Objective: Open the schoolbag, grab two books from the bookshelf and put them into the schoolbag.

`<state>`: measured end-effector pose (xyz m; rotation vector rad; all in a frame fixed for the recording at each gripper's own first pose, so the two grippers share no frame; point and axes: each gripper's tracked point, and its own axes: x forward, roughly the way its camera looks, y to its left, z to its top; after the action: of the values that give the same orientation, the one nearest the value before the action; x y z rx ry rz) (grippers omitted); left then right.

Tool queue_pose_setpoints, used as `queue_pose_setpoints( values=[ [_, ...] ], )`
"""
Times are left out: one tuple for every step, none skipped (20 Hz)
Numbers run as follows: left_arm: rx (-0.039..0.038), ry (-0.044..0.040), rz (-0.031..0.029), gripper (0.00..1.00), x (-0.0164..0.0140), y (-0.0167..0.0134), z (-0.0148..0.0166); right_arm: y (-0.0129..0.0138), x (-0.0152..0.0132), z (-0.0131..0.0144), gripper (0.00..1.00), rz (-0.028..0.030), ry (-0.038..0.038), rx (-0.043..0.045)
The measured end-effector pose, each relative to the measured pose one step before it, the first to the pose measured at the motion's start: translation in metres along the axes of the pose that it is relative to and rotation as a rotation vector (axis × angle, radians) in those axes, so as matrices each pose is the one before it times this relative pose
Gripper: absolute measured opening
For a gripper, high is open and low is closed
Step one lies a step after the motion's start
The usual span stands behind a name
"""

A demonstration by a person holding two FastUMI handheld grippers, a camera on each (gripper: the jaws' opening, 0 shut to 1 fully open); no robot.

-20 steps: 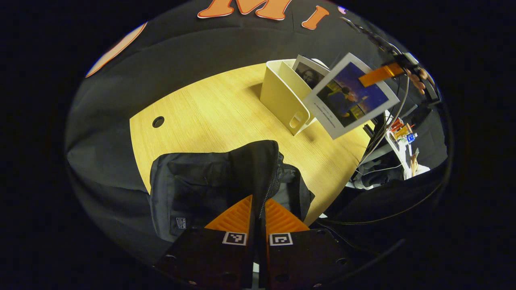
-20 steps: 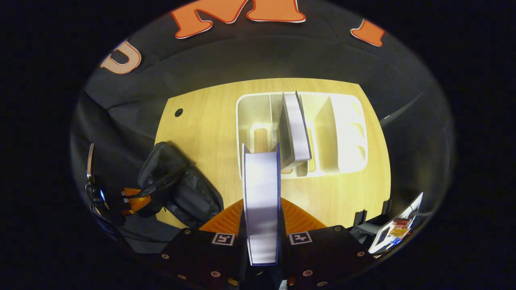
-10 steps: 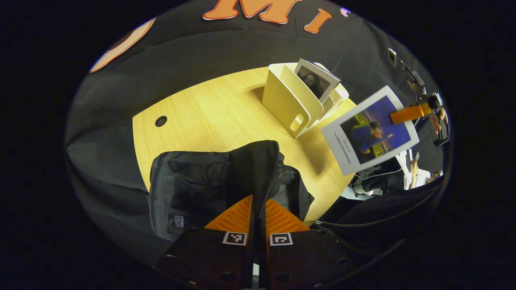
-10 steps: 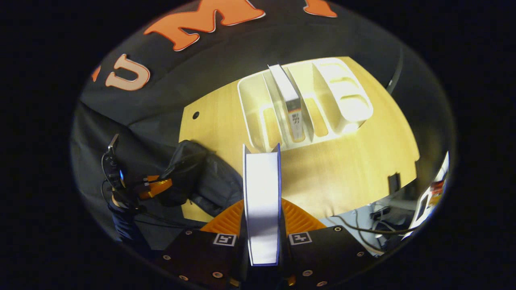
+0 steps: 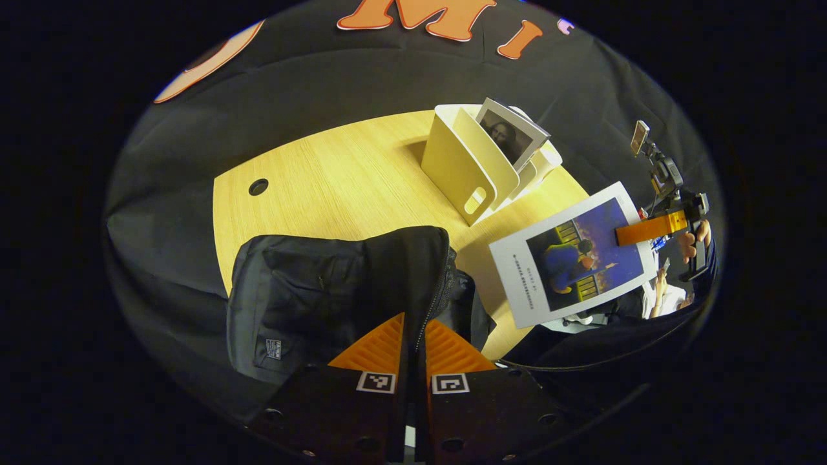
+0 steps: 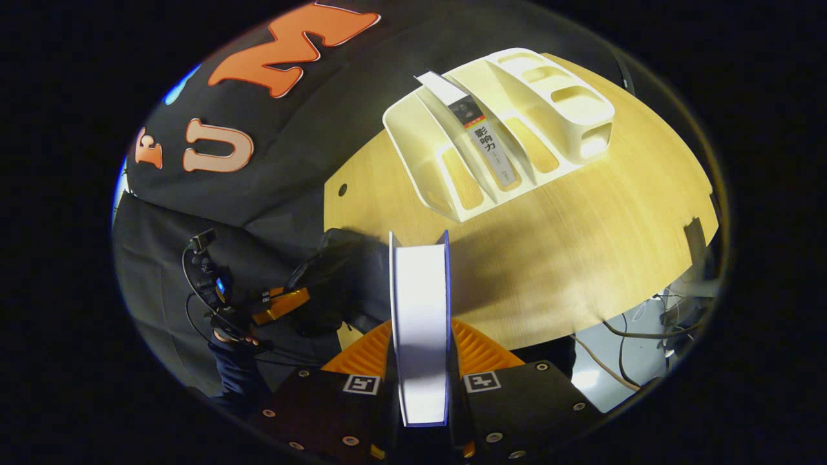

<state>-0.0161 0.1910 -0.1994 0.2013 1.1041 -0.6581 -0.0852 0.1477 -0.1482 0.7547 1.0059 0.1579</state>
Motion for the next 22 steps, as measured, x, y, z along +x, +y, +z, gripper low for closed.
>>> queue_pose_setpoints(
  values=[
    [-0.00155,-0.00378,0.00331,0.07,-0.00012,-0.00005,0.00065,0.00334,0.00525,0.00036,0.33,0.01603,-0.00263,0.00371],
    [-0.00037,-0.00582,0.0063,0.07,-0.00084,-0.00036,0.00088,0.00386,0.00675,-0.0001,0.33,0.0175,-0.0043,0.00576],
    [-0.00026,-0.00353,0.00376,0.06,-0.00027,0.00002,0.00132,0.00458,0.00596,-0.0023,0.33,0.01943,0.00193,0.00105],
    [-0.00018,-0.00481,0.00493,0.07,-0.00093,-0.00082,0.00082,0.00398,0.00719,-0.00075,0.33,0.0157,-0.00037,0.00428],
    [-0.00224,-0.00357,0.00208,0.07,-0.00047,-0.00131,0.00038,0.00299,0.00728,-0.00208,0.33,0.01488,0.00338,0.00234],
    [-0.00224,-0.00547,0.00331,0.07,-0.00061,-0.00114,-0.0002,0.00271,0.00651,-0.0002,0.33,0.01377,-0.00253,0.00649],
    [-0.00361,-0.00535,0.00056,0.07,0.00055,-0.00131,0.00091,0.00245,0.00621,-0.00231,0.33,0.01281,0.00254,0.00624],
    [-0.00407,-0.00625,0.00013,0.07,-0.0001,-0.0008,-0.00086,0.0028,0.0058,-0.00048,0.33,0.01343,-0.00483,0.00896],
    [-0.00395,-0.00642,0.00029,0.07,0.00048,-0.0004,0.00043,0.00253,0.00607,-0.0005,0.32,0.01417,-0.00094,0.00551],
    [-0.00634,-0.00473,0.00099,0.07,-0.00048,0.00002,-0.00039,0.00233,0.00697,-0.00116,0.32,0.01179,-0.00057,0.0077],
    [-0.00542,-0.00571,0.00075,0.07,-0.0007,0.00078,0.00274,0.00082,0.00511,-0.00381,0.32,0.01308,0.00832,0.00226],
    [-0.00408,-0.00572,0.00062,0.07,0.00065,-0.00095,0.00019,0.00123,0.00614,-0.00243,0.33,0.01157,0.00034,0.00555],
    [-0.00657,-0.00269,-0.00151,0.07,0.00012,-0.00083,0.0008,0.00128,0.0053,-0.00344,0.33,0.00888,0.00932,0.00477],
    [-0.00527,-0.00542,-0.00203,0.07,0.00035,-0.00143,-0.00057,0.00091,0.00809,-0.00142,0.33,0.01412,-0.00446,0.00474],
    [-0.00775,-0.00477,-0.00192,0.07,0.00002,-0.00136,0.00086,0.00208,0.00626,-0.00424,0.32,0.01643,0.00537,-0.00126],
    [-0.00307,-0.00587,-0.0011,0.07,0.00063,-0.00105,0.00159,0.00062,0.00902,-0.00155,0.32,0.01137,0.00103,0.01104],
    [-0.00383,-0.00496,-0.00116,0.07,0.00032,-0.00128,0.00106,0.0009,0.00849,-0.00046,0.32,0.01681,0.00154,0.01052],
    [-0.00153,-0.00428,-0.00167,0.07,0.00084,-0.0008,0.00107,0.00008,0.00954,-0.00019,0.32,0.01415,-0.00679,0.01465],
    [-0.00311,-0.00605,0.0007,0.07,0.00048,-0.00188,0.00076,0.00142,0.01,-0.00331,0.32,0.01034,0.00304,0.00808],
    [-0.00009,-0.00633,-0.00427,0.07,0.00023,-0.00212,0.00052,0.0024,0.01159,-0.00243,0.32,0.00709,-0.00245,-0.01194],
    [-0.00095,-0.00648,-0.00532,0.07,-0.00114,-0.00127,0.00129,0.00234,0.01283,-0.00225,0.33,0.00553,-0.00365,-0.0146],
    [-0.00054,-0.0024,-0.00262,0.07,0.00121,-0.00135,0.00028,0.00397,0.01321,-0.00011,0.33,0.00851,-0.00118,0.00103]
  ],
)
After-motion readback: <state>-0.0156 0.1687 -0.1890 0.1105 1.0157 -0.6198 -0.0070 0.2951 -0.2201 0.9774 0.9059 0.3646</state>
